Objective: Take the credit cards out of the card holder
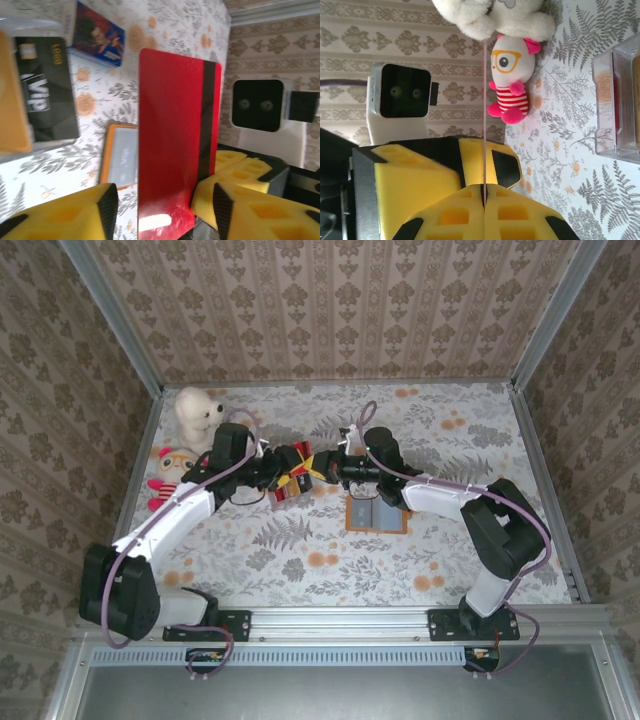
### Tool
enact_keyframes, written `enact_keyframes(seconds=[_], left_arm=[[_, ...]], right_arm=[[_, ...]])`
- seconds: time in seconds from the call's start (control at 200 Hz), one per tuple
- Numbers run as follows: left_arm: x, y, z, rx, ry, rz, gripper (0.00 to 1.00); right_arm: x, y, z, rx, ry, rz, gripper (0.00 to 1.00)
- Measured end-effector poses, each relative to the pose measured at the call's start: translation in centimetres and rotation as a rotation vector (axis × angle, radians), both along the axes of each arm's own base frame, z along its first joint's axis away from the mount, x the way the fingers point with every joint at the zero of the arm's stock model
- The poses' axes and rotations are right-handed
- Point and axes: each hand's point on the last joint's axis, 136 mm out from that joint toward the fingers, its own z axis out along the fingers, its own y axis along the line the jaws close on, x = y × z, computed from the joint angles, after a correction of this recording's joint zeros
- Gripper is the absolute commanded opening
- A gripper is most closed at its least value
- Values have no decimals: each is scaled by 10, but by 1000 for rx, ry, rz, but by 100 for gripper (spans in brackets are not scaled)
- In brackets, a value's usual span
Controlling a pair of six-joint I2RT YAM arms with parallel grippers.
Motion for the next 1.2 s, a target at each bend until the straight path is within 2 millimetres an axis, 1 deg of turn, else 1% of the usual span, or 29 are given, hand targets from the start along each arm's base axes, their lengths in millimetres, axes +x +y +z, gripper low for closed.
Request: enact_keyframes(seconds=[0.115,0.275,0.295,0.335,0.435,0.525,0.605,0.67,0.76,0.87,1.04,1.105,1.2], left_arm=[[-2,24,-7,88,-3,49,73],[-2,69,-21,217,5,147,83],[-3,74,-24,232,9,157,88],[-4,86,-30,261,18,181,92],[-15,110,-51,313,68,227,95],[-25,125,-67,345,113,253,97],[-32,133,-73,360,129,266,98],[-35,136,-73,363,127,271,99],[-36,140,-70,362,118,280,100],[-37,143,-68,363,104,285,100],[-40,143,-71,365,107,279,100],[-41,143,-71,366,110,278,100],[-41,143,-71,366,106,277,100]], right_arm=[[-3,9,-8,-91,-11,2,0],[-8,25,-19,-246,-53,14,0],[-9,28,-21,-268,-62,18,0],[-10,32,-25,-311,-71,23,0],[-11,43,-40,-415,-91,35,0],[-11,49,-59,-515,-96,44,0],[-10,52,-73,-592,-101,49,0],[-9,54,-83,-649,-109,51,0],[-5,57,-91,-709,-123,46,0],[-1,58,-96,-763,-140,39,0],[4,56,-104,-818,-151,28,0],[6,57,-104,-825,-159,29,0],[11,61,-101,-829,-173,25,3]])
